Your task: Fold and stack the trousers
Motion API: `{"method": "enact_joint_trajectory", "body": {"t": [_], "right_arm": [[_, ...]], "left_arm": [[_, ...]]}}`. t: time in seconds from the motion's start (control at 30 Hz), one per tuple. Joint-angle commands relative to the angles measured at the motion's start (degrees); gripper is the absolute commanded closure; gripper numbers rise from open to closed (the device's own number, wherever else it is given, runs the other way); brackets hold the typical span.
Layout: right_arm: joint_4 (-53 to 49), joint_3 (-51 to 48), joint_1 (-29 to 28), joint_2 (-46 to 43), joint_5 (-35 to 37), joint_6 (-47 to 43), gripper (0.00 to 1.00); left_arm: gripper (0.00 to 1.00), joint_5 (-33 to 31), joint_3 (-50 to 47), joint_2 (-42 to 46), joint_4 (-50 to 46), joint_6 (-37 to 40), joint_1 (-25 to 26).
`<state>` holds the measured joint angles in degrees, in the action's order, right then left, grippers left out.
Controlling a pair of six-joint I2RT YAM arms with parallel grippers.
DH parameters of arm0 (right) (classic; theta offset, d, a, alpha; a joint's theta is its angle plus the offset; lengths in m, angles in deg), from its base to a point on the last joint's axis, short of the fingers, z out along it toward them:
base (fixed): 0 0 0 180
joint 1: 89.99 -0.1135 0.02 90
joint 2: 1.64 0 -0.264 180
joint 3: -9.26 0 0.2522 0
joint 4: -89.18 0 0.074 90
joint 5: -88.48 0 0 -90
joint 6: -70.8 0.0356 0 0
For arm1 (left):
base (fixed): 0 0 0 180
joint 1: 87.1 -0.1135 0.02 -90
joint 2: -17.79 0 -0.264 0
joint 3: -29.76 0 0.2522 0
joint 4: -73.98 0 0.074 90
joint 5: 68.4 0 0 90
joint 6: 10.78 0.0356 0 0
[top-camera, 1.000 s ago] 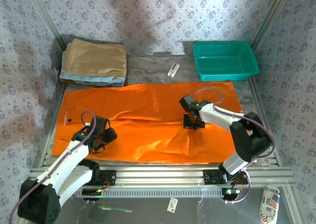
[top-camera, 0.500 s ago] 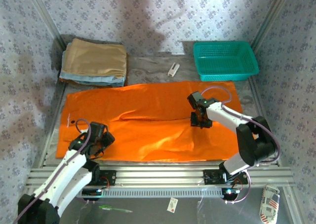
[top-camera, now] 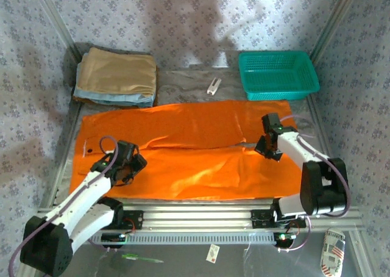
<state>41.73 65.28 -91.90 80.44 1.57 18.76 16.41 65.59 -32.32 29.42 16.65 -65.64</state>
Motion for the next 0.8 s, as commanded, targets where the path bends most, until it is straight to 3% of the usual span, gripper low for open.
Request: {"method": "enact_joint_trajectory", "body": {"t": [0.0,0.13,0.27,0.4,0.6,0.77], "right_arm": [[3.84,-0.71,5.06,2.81,-5.78,-0.2,1.0],[2.65,1.38,8.73,4.94,-4.98,-1.47,1.0],[-0.49,5.38,8.28,1.42,-5.15,-4.36,0.97],[-0.42,8.53,7.07,-1.64,-3.87,-3.58,0.93],[-2.42,20.53,8.08,15.59,-4.31,-2.98,1.0],[-0.27,20.96,12.89,23.33,-6.43,0.65,1.0]], "left_arm": [[0.37,-0.52,-3.1,-0.4,4.96,-2.9,-1.64],[0.38,4.0,-5.7,-2.32,6.44,-1.47,-8.83],[0.39,6.52,-4.59,-1.57,3.31,2.0,-15.47],[0.39,7.38,-1.31,2.22,-0.66,3.49,-16.58],[0.37,9.33,1.05,6.47,-4.48,3.93,-16.62],[0.34,9.47,1.91,9.38,-7.8,5.14,-17.27]]}}
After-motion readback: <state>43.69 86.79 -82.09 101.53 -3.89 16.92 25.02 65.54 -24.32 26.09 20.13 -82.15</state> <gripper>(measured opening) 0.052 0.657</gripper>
